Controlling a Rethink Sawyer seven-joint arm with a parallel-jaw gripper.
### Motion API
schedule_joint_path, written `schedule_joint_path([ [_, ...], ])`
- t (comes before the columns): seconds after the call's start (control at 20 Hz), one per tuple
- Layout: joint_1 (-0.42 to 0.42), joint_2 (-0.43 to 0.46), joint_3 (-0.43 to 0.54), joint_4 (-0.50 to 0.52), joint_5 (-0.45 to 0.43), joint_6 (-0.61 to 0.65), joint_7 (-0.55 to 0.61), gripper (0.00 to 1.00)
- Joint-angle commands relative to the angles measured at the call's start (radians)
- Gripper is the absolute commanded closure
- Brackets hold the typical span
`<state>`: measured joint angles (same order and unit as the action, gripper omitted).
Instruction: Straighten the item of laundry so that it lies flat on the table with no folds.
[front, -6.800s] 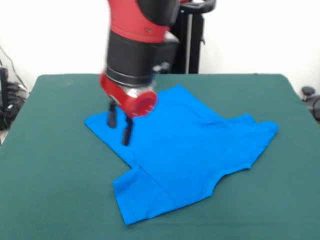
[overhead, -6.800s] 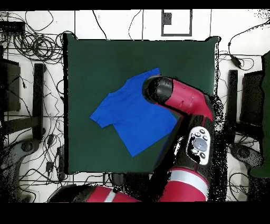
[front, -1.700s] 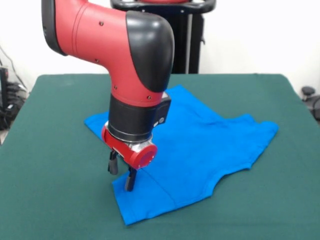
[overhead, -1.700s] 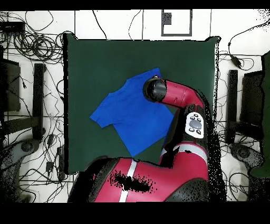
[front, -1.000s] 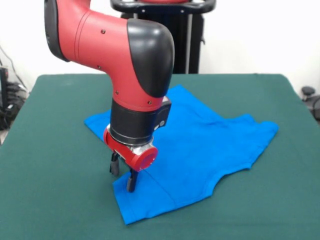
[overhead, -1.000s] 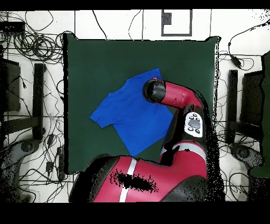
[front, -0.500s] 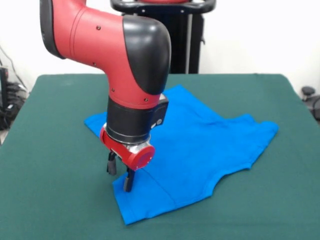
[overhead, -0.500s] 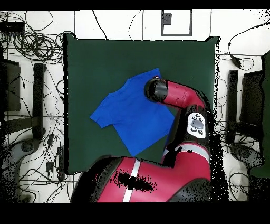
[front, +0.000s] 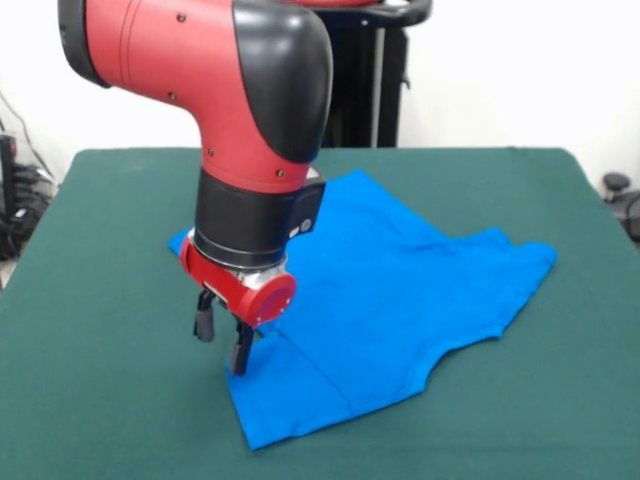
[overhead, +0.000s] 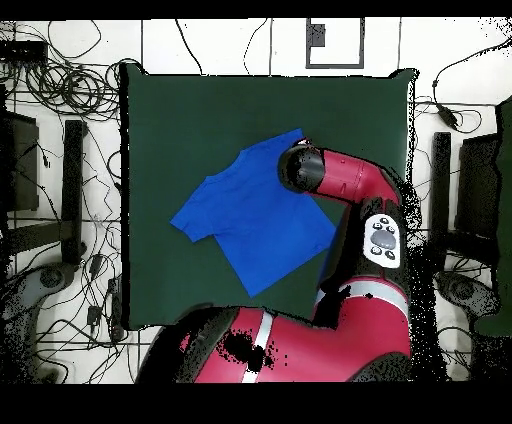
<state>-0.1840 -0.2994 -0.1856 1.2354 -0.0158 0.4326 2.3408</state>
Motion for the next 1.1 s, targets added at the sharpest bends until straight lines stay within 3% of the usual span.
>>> schedule_joint_path([
  [0.05, -0.008, 0.0, 0.141, 0.078, -0.047, -0.013, -0.045, 0.0],
  [1.1, -0.04, 0.01, 0.185, 0.14, -0.09, -0.076, -0.041, 0.0],
])
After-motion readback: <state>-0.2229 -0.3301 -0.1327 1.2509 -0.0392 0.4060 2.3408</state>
